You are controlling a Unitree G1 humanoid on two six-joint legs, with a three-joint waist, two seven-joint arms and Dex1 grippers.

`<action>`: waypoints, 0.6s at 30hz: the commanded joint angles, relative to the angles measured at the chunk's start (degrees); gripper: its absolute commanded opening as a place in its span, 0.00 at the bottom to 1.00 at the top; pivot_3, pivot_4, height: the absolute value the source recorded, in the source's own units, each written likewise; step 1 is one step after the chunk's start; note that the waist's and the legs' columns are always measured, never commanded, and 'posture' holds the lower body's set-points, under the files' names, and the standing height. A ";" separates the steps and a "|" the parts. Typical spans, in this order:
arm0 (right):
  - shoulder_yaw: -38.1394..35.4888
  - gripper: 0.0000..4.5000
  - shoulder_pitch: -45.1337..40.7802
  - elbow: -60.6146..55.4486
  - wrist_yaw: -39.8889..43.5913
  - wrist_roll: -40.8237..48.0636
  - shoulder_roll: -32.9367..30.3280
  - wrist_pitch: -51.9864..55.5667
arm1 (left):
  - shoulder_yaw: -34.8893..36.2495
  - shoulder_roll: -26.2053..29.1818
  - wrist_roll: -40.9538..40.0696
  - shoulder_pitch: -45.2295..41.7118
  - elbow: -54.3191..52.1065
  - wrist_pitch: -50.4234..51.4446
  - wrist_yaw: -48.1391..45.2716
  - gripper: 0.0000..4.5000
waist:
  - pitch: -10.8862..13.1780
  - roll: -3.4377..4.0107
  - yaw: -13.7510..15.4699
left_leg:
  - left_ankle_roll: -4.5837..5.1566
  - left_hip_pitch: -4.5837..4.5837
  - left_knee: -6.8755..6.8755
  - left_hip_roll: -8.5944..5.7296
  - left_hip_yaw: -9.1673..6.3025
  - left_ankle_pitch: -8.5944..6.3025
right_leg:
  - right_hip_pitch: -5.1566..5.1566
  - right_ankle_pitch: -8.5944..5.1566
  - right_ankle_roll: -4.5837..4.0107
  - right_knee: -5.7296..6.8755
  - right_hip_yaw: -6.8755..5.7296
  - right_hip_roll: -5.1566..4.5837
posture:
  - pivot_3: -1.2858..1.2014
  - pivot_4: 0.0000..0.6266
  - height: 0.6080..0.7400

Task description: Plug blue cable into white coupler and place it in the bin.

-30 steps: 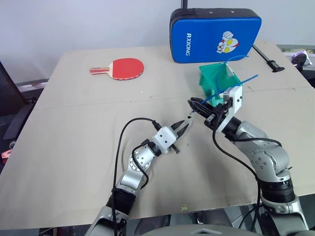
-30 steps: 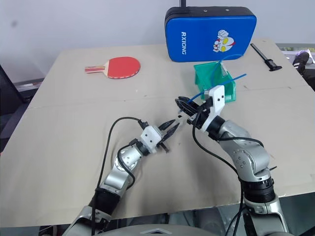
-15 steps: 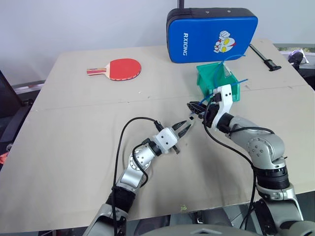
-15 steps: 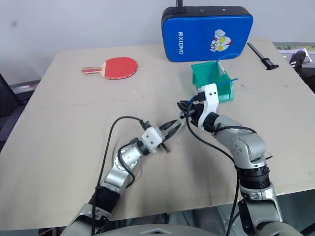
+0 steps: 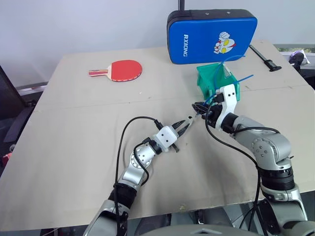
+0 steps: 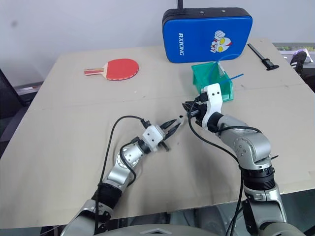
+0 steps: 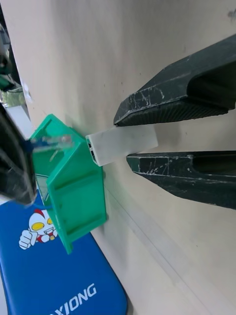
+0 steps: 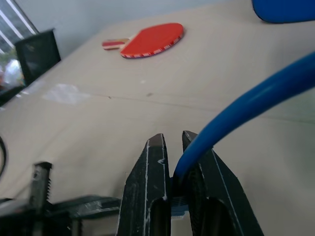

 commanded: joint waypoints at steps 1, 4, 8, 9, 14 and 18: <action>0.50 0.00 -0.93 -0.33 -0.52 -1.24 0.79 -0.12 | -0.14 -0.45 0.07 -0.42 1.74 -2.40 0.29 0.05 | -0.05 0.07 0.05 | 0.00 0.00 0.00 0.00 0.00 0.00 | 0.00 0.00 0.00 0.00 0.00 -0.01 | 0.52 0.24 1.00; 0.48 0.00 -1.15 -0.24 -0.32 -1.73 1.57 -0.04 | -0.32 -0.62 0.51 -0.58 2.23 -2.76 0.50 0.05 | -0.09 0.11 0.08 | 0.00 0.01 0.00 -0.02 0.00 0.00 | 0.02 0.00 0.00 0.00 0.00 -0.03 | 0.52 0.24 1.00; 0.44 0.00 -1.72 -0.75 0.07 -1.98 2.95 -0.47 | -0.65 -0.91 1.07 -1.07 3.50 -3.00 0.81 0.05 | -0.20 0.25 0.11 | 0.00 0.01 0.00 -0.04 -0.01 0.00 | 0.02 0.01 0.00 0.01 -0.01 -0.05 | 0.52 0.24 1.00; 0.41 0.00 -1.85 -0.83 0.07 -2.11 3.23 -0.51 | -0.72 -0.97 1.12 -1.17 3.73 -3.00 0.78 0.05 | -0.23 0.30 0.11 | 0.00 0.01 0.00 -0.05 -0.02 0.00 | 0.03 0.01 0.00 0.01 -0.01 -0.05 | 0.52 0.24 1.00; 0.35 0.00 -3.26 -0.86 -0.13 -4.57 3.77 -2.30 | -1.00 -1.08 1.59 -1.81 5.52 -2.52 0.52 0.05 | -0.32 0.44 0.13 | 0.00 0.04 0.00 -0.05 -0.04 0.00 | 0.04 0.04 0.00 0.03 -0.02 -0.05 | 0.52 0.24 1.00; 0.12 0.00 -4.24 -1.31 0.59 -4.79 3.98 -2.49 | -0.18 -1.33 0.54 -2.25 5.44 -1.55 0.38 0.05 | -0.40 0.51 0.19 | 0.00 0.07 0.00 -0.06 -0.04 0.01 | 0.08 0.10 0.01 0.02 -0.02 -0.05 | 0.52 0.24 1.00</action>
